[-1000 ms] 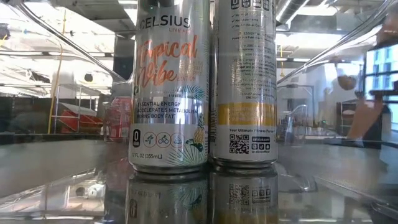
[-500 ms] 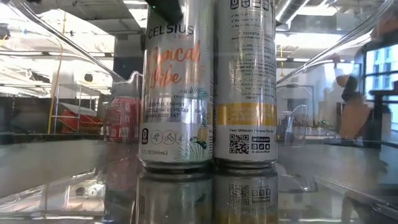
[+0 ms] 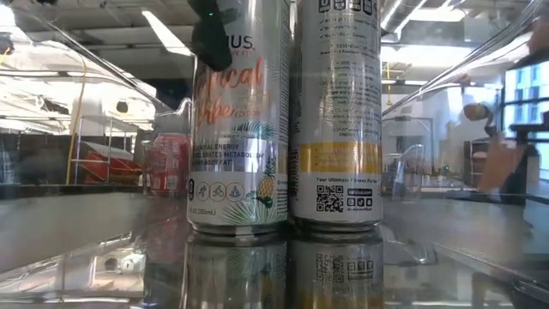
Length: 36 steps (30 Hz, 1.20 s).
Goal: Sort soda cans
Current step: Put the white yellow soda can into the bottom transparent bin, then adjust the left transparent bin
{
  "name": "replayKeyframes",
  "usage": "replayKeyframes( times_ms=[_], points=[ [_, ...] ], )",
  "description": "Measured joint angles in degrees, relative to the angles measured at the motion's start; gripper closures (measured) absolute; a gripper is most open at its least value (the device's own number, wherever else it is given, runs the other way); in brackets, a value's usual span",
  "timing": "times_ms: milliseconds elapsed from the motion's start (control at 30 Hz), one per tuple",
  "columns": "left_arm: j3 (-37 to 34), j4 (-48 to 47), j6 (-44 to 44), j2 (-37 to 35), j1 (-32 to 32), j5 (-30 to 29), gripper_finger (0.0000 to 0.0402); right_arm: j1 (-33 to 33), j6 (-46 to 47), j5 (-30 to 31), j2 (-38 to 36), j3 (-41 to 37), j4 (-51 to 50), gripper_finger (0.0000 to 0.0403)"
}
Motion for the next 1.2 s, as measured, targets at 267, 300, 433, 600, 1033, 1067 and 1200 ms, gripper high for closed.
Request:
replayKeyframes(
  times_ms=[267, 300, 433, 600, 1033, 1067, 1200],
  points=[
    [0.00, 0.18, 1.65, -0.02, 1.11, -0.73, 0.0175, -0.97, -3.55, -1.00, 0.76, -0.60, 5.77, 0.0117],
    [0.00, 0.06, 1.85, -0.02, 1.26, -0.87, 0.0175, -1.06, -4.32, -1.30, 0.74, -1.41, 6.89, 0.0117],
    [0.00, -0.02, 2.34, -0.02, 1.62, -1.09, 0.0175, -1.00, -3.82, -4.74, 0.76, -4.93, 6.88, 0.0117],
    [0.00, -0.67, 1.99, -0.02, 1.78, -2.13, 0.0175, -0.41, -3.28, -7.32, -0.04, -7.57, 6.73, 0.0117],
    [2.83, -4.94, -1.55, -2.80, -2.92, -1.13, 0.0175, -2.94, -3.77, -2.07, -12.34, -7.59, -4.60, 0.0117],
    [2.84, -5.87, -1.51, -3.93, -3.11, -1.09, 0.0175, -4.01, -4.83, -1.97, -13.72, -7.59, -6.64, 0.0117],
    [2.86, -13.20, -1.12, -9.60, -3.20, -1.11, 0.0175, -9.61, -12.86, -2.81, -18.75, -7.59, -9.70, 0.0119]
  ],
)
